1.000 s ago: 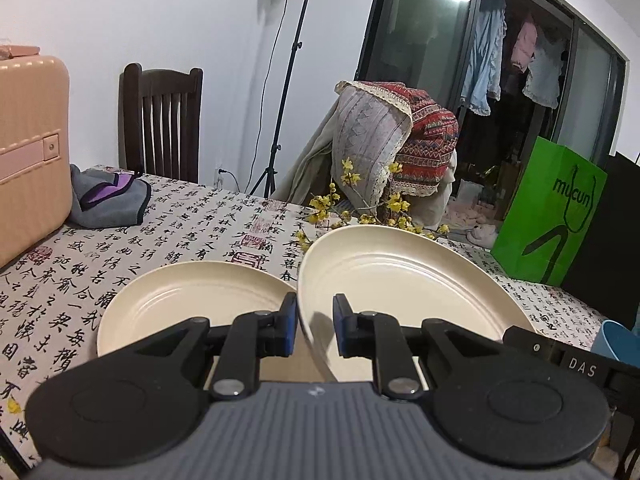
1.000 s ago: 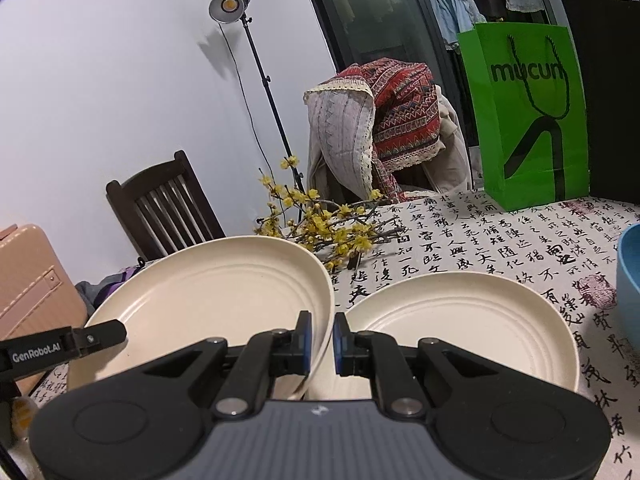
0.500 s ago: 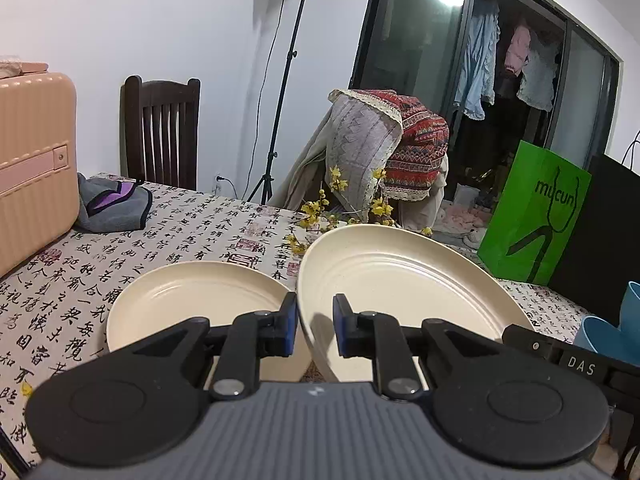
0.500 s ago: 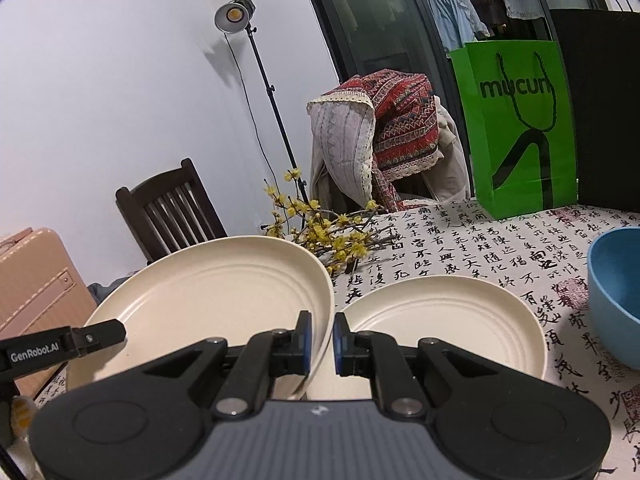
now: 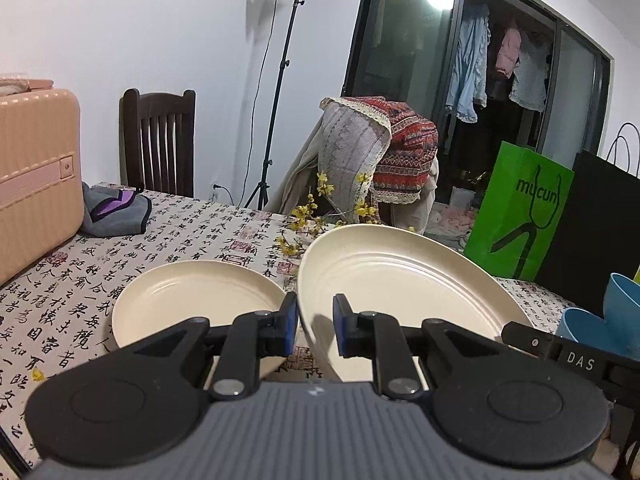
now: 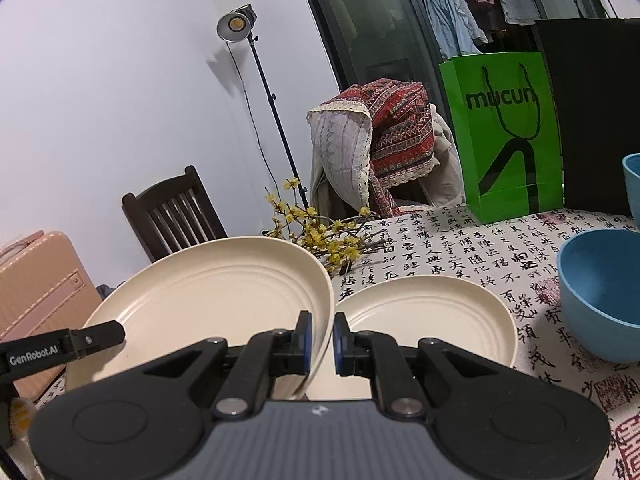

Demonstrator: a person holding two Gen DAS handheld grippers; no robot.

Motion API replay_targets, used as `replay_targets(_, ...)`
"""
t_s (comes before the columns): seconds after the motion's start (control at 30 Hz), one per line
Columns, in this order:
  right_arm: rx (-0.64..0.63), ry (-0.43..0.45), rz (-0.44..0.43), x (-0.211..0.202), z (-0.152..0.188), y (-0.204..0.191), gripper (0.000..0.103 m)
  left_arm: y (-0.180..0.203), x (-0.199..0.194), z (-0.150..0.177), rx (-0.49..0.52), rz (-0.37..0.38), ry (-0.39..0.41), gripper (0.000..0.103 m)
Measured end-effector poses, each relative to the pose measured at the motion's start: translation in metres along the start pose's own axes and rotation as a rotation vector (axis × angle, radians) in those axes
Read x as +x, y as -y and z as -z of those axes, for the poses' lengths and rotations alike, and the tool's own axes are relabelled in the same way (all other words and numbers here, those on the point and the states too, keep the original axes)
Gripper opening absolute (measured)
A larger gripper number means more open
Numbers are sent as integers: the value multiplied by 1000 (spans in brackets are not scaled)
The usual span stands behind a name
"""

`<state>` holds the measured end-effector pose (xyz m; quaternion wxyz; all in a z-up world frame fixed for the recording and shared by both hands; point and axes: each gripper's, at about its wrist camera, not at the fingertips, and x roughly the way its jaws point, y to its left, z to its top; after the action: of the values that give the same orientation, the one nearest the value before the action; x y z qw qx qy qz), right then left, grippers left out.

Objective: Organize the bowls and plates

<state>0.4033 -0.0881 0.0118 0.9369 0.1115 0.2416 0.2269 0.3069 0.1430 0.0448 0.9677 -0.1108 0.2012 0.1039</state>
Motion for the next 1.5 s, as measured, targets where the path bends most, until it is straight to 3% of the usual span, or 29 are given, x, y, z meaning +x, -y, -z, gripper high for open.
replay_targets(1.5,15,81,31,-111,16,31,11,49,-88,31,36,76,52,18)
